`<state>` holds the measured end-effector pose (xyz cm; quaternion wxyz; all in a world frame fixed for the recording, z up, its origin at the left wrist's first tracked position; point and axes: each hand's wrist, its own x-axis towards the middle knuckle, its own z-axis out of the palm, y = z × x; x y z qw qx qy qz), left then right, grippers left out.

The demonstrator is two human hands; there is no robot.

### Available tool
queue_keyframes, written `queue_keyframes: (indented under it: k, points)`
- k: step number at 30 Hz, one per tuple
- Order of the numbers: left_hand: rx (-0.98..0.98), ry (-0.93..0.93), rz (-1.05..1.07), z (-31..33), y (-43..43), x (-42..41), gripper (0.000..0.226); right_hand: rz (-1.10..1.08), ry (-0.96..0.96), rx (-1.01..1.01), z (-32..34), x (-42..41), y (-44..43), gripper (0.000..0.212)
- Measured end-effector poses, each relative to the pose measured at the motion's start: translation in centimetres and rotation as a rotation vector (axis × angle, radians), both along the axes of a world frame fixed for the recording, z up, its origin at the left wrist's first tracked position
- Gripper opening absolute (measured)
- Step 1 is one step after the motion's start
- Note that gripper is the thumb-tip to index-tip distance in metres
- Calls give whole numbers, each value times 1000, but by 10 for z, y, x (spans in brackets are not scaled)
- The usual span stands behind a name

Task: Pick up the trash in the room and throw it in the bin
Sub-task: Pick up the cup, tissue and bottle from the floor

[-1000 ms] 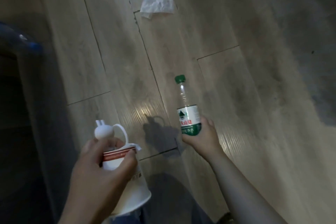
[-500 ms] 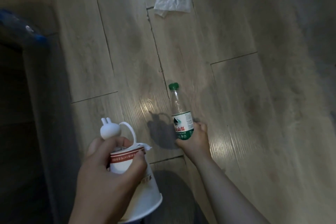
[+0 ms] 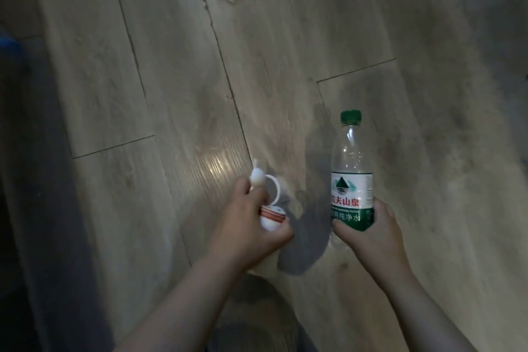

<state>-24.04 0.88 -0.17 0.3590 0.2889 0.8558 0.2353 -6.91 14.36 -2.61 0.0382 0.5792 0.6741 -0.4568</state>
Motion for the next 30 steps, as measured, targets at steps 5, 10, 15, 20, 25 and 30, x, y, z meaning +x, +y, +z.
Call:
queue_keyframes:
  k: [5, 10, 15, 20, 25, 30]
  points:
    - [-31, 99, -70, -44, 15, 9, 34, -25, 21, -1, -6, 16, -2, 44]
    - [-83, 164, -165, -59, 18, 11, 43, -41, 42, 7, -14, 20, -1, 47]
    - [-90, 127, -165, -58, 19, 14, 63, -68, 55, -7, -15, 23, -4, 51]
    - [-143, 134, -223, -57, 23, 13, 70, -70, 62, -11, -16, 27, -4, 48]
    - [-147, 150, -190, -61, 27, 18, 56, -102, 75, -20, -16, 26, 4, 46]
    - [-148, 194, -183, -66, 27, 21, 45, -102, 83, -19, -18, 26, 10, 49]
